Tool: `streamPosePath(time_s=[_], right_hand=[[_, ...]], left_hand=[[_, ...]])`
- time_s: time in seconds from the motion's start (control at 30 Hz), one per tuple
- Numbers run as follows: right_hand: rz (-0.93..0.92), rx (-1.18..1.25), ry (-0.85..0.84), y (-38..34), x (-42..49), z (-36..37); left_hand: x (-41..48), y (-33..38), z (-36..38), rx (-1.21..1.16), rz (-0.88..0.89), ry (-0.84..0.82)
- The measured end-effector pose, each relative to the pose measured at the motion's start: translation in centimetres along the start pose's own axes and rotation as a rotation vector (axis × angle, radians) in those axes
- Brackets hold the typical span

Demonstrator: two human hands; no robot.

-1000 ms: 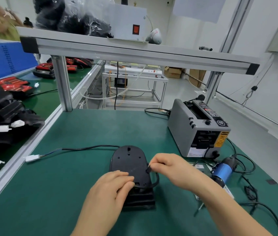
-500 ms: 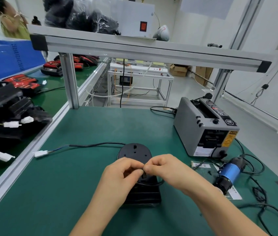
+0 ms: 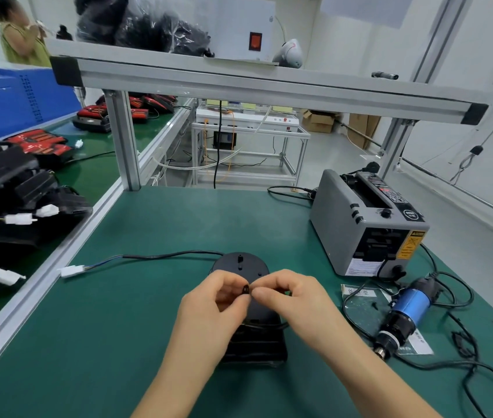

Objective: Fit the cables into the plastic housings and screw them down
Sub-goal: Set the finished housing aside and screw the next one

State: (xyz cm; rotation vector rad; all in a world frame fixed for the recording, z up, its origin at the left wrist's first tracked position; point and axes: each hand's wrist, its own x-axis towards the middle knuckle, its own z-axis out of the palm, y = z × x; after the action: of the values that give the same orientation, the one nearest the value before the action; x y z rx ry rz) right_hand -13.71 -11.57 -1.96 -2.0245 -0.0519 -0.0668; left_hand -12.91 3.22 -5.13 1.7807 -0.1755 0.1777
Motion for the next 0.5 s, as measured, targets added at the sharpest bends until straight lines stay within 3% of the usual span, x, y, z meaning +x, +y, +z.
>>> streamPosePath(time_s=[0.3, 0.5], right_hand=[[-0.055, 0.012, 0.070, 0.0, -1.1, 0.6], [-0.033, 0.037, 0.081, -0.1, -1.4, 0.9]], left_hand=[[-0.1, 0.4, -0.2, -0.345, -0.142, -0.016], [-0.6, 0.3, -0.2, -0.372, -0.144, -0.001]])
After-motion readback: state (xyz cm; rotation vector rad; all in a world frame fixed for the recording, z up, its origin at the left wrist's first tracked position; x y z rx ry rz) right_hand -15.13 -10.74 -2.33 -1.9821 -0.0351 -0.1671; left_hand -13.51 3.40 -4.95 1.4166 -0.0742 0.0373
